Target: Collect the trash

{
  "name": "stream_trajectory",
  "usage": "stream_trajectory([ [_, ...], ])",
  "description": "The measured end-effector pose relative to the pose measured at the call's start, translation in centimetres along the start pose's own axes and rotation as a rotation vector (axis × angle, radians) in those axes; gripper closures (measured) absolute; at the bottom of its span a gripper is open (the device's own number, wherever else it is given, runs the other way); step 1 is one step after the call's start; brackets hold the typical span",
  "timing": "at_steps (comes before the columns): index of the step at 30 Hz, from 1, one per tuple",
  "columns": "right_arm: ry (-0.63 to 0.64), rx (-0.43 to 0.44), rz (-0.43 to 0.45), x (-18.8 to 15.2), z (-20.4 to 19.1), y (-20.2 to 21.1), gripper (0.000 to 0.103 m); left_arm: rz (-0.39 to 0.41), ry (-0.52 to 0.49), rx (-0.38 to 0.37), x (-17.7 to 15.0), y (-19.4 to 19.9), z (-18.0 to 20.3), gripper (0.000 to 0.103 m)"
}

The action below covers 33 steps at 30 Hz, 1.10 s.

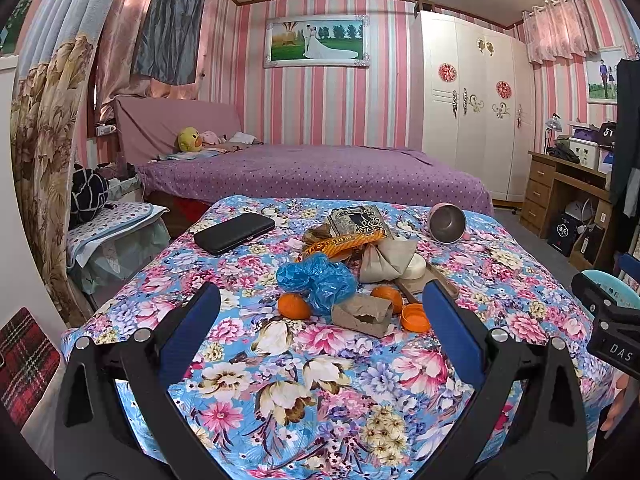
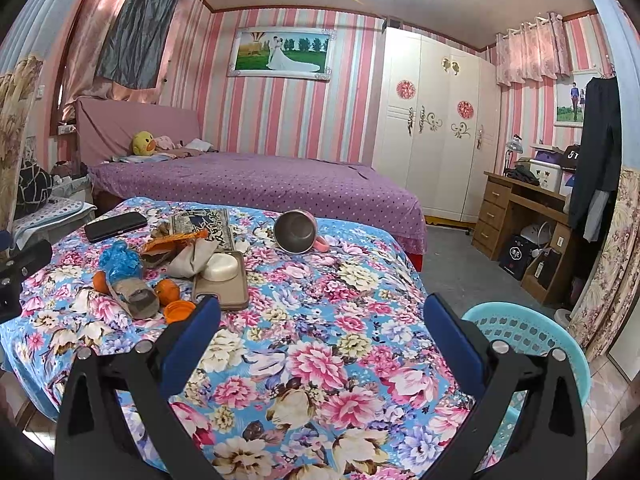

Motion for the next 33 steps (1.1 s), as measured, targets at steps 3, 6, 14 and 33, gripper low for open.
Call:
stream_trajectory([
  [3, 0.0, -0.004, -0.001, 0.0, 0.1, 0.0, 0.004, -0.001, 0.0, -0.002, -0.4, -0.2, 0.3, 0.005],
  [6, -0.002, -0.005, 0.0, 0.0, 0.1, 0.1, 0.004, -0.005, -0.001, -0.004, -0.5, -0.5, 0.0, 0.005],
  [14, 0.004, -0.006, 0.002, -0.1, -0.2, -0.1, 0.004, -0.006, 0.002, -0.001, -0.6, -0.9, 0.0, 0.005],
  [33, 0.004, -0.002, -0.003, -0.2, -0.1, 0.0, 0.004, -0.009, 0.006, -0.005, -0.6, -0.9, 0.1, 0.005],
])
Point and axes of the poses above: each gripper's, at about its wrist camera, not at the fingertips, and y roughly against the way its jaws point, z to its right, x to its top, the point moved 9 cm from there along -y, roughly the way its jaws point, and after that the axes turned 12 degrees about -y, right-handed, at the moved point
